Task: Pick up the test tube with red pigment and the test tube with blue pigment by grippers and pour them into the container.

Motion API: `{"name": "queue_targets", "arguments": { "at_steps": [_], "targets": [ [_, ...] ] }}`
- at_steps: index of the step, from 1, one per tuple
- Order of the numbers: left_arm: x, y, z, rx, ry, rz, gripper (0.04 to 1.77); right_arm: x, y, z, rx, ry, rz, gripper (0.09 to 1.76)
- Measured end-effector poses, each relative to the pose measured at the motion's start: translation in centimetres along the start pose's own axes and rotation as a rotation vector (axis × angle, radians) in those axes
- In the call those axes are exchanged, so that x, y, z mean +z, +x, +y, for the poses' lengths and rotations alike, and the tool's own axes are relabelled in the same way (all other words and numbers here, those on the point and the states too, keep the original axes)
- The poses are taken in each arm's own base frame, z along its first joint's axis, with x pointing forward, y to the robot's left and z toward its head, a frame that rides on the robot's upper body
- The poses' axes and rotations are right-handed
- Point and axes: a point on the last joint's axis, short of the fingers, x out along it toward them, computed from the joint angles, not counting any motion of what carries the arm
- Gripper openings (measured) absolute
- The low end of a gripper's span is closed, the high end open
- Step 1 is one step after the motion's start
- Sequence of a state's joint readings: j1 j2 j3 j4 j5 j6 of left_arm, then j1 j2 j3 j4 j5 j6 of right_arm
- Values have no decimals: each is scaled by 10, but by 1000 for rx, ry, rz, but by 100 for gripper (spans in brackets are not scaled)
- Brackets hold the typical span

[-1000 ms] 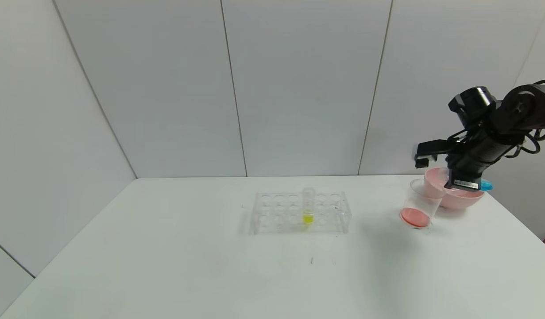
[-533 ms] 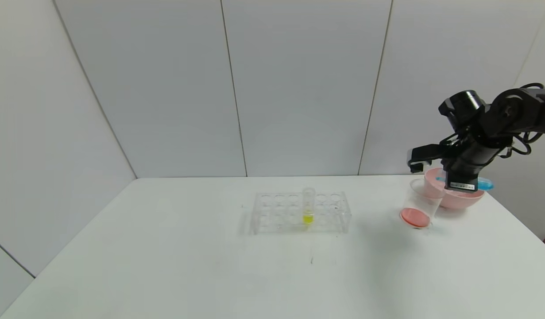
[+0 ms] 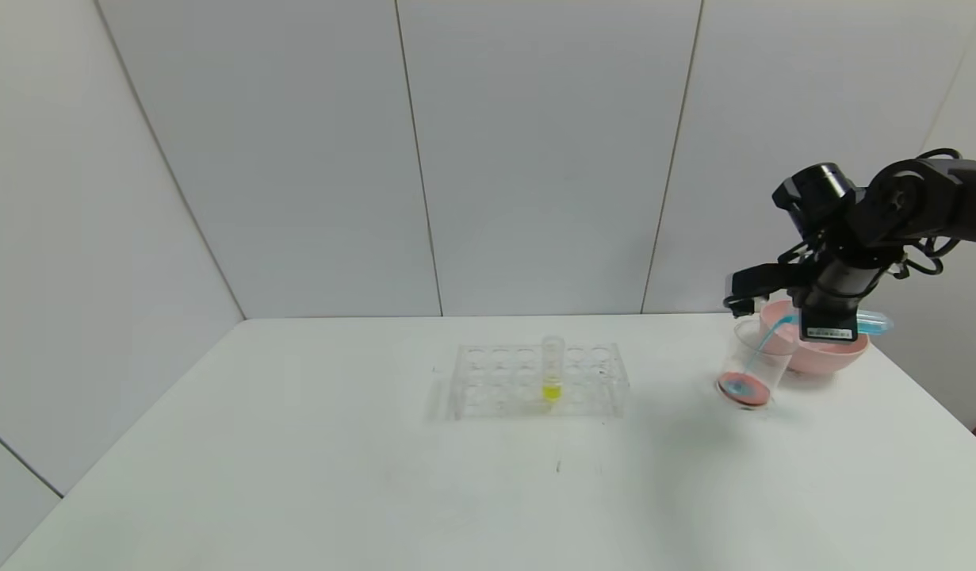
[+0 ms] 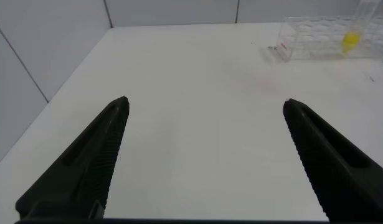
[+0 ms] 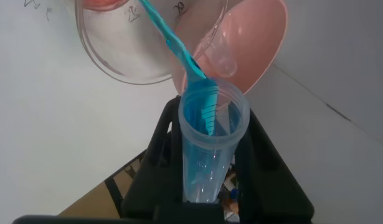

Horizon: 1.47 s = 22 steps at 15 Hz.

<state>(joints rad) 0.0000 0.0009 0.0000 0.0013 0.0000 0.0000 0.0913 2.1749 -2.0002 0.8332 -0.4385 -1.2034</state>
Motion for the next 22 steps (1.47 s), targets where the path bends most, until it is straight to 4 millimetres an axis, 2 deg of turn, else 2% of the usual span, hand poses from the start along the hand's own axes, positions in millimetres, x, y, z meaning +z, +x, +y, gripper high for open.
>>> {"name": "queue_targets", "arguments": {
  "at_steps": [11, 22],
  "targets": [
    [0, 0, 0, 0, 0, 0, 176, 5, -6, 1, -59, -73, 107, 53],
    [0, 0, 0, 0, 0, 0, 176, 18, -22, 2, -165, -190, 272, 53]
  ]
}}
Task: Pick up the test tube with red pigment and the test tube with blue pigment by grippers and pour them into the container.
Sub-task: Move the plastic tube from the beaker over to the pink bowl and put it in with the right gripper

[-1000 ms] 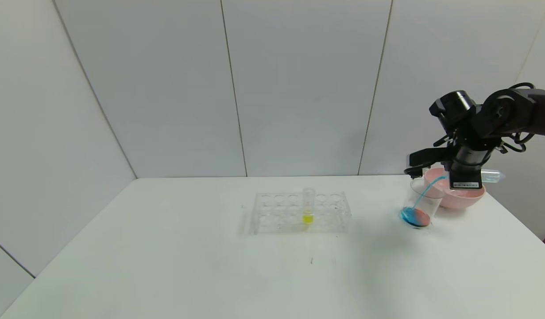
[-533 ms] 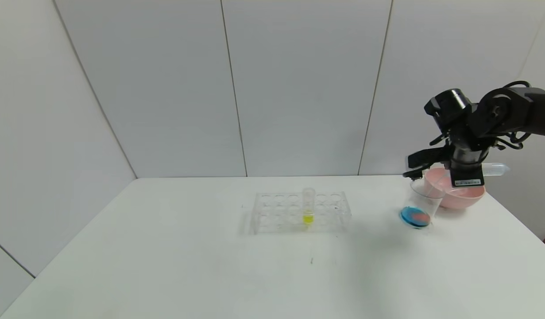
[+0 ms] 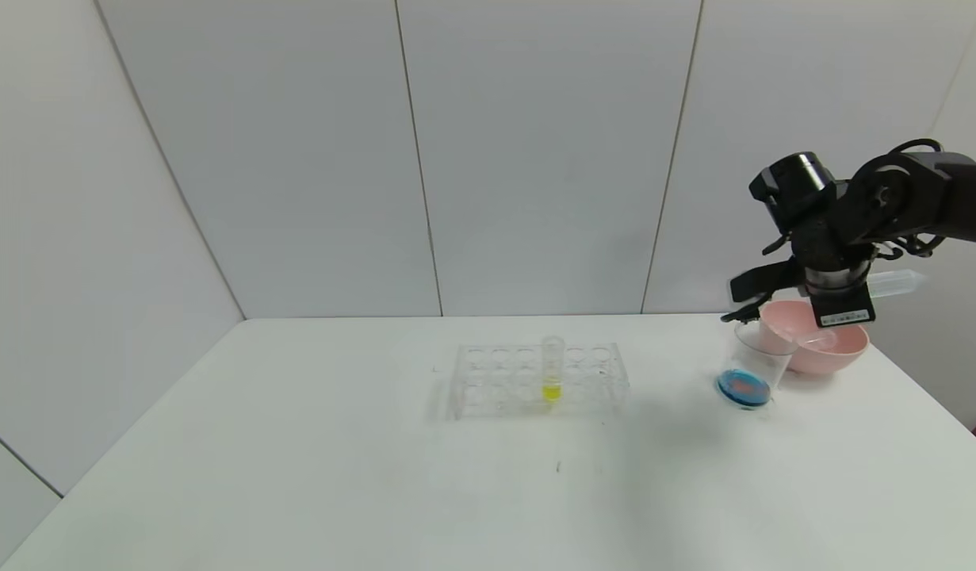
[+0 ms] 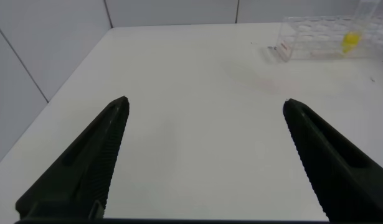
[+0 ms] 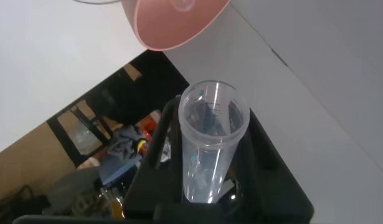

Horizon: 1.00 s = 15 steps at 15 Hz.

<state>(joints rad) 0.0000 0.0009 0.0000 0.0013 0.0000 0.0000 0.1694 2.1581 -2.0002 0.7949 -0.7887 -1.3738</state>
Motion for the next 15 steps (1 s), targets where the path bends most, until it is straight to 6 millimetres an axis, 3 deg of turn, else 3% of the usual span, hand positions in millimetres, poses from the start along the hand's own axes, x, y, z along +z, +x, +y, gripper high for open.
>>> {"name": "queue_targets", "arguments": {
  "at_steps": [11, 15],
  "targets": [
    [0, 0, 0, 0, 0, 0, 176, 5, -9, 1, -17, -18, 8, 53],
    [0, 0, 0, 0, 0, 0, 176, -9, -7, -5, 10, 78, -191, 53]
  ]
}}
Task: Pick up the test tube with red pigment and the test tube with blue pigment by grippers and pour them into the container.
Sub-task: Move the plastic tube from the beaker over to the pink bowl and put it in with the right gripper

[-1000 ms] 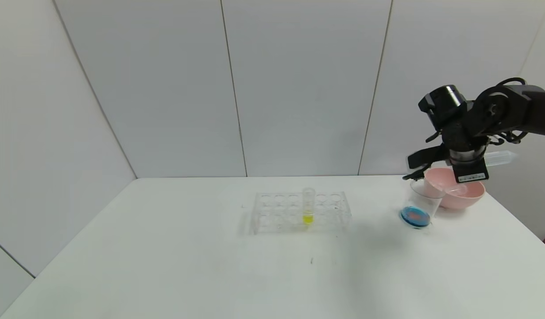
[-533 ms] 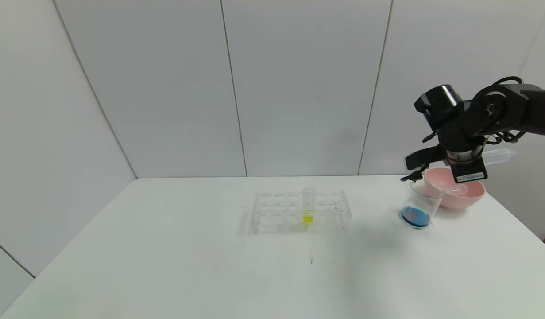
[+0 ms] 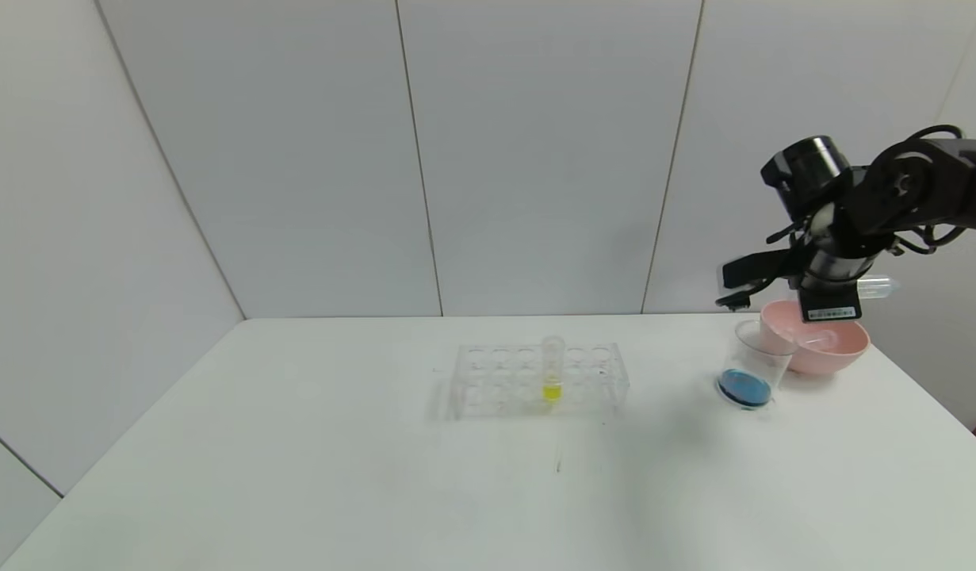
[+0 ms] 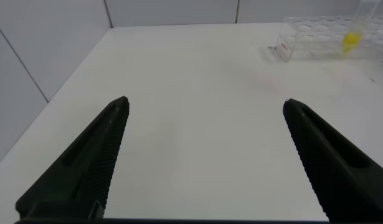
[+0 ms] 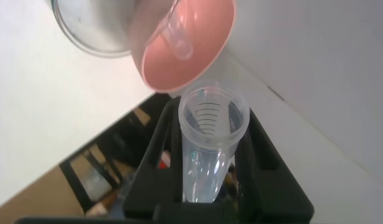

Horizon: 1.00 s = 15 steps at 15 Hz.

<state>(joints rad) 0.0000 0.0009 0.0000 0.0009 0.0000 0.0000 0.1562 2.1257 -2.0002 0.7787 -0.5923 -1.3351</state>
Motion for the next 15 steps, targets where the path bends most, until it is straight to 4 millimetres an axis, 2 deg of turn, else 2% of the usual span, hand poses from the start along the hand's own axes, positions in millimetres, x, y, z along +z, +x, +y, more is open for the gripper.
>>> {"name": "queue_targets", "arguments": {
  "at_steps": [3, 7, 10, 15],
  "targets": [
    [0, 0, 0, 0, 0, 0, 176, -24, 0, -13, 29, 205, -315, 53],
    [0, 0, 0, 0, 0, 0, 176, -54, -2, -23, 166, 553, -699, 53],
    [0, 0, 0, 0, 0, 0, 176, -66, -1, -22, 199, 782, -789, 53],
    [0, 0, 0, 0, 0, 0, 176, -63, 7, -12, 60, 1129, -1009, 53]
  ]
}}
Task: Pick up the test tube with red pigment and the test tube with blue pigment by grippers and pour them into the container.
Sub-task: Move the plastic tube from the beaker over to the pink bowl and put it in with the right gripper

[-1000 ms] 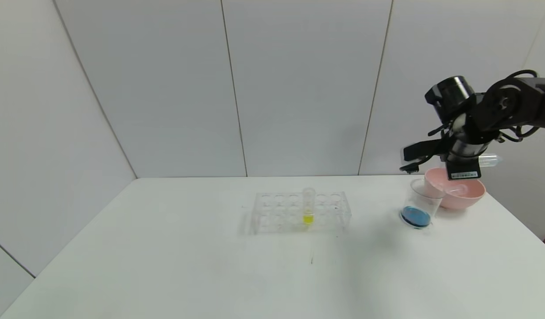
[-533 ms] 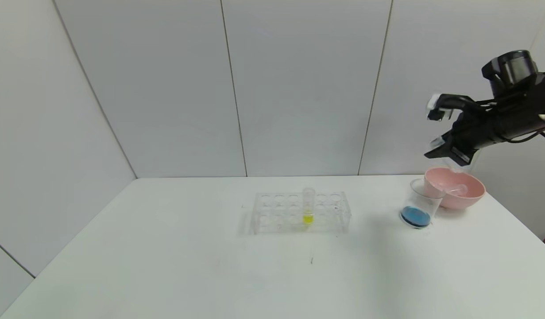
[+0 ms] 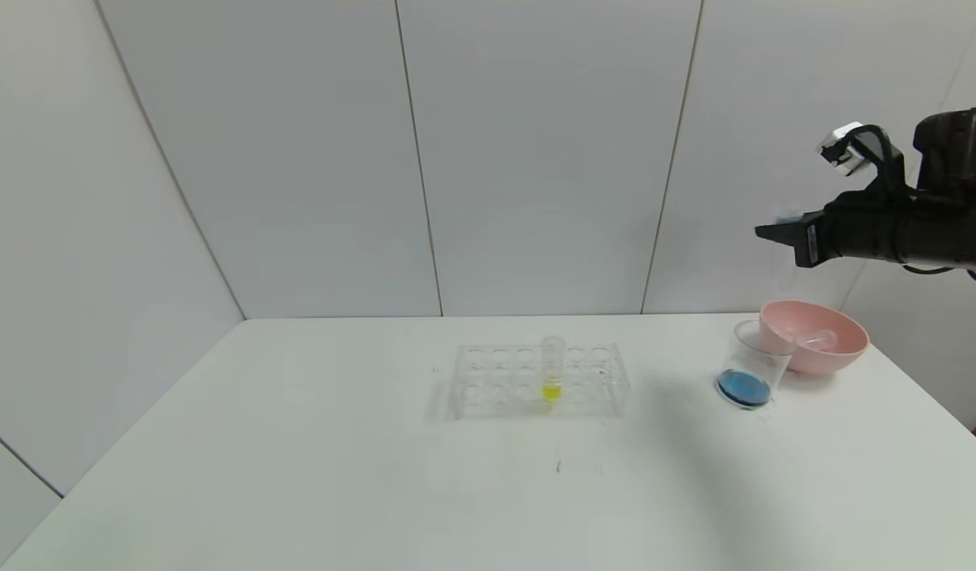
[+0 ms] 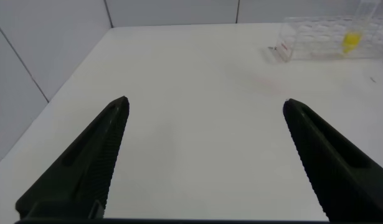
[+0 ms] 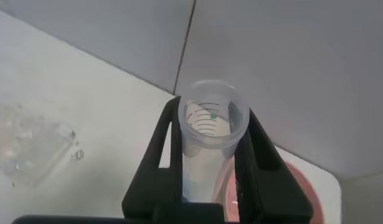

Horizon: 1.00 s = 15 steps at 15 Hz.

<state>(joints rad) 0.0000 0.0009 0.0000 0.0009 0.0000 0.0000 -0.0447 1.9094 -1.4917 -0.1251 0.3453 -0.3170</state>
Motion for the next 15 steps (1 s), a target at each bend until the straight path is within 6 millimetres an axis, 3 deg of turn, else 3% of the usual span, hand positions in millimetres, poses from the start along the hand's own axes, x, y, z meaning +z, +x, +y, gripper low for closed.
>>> {"name": "queue_targets", "arguments": {
  "at_steps": [5, 10, 15],
  "targets": [
    [0, 0, 0, 0, 0, 0, 176, -35, -7, 12, -42, 216, -92, 53],
    [0, 0, 0, 0, 0, 0, 176, -62, -14, 15, -70, 235, -137, 53],
    [0, 0, 0, 0, 0, 0, 176, -75, -13, -7, -123, 253, -126, 53]
  ]
}}
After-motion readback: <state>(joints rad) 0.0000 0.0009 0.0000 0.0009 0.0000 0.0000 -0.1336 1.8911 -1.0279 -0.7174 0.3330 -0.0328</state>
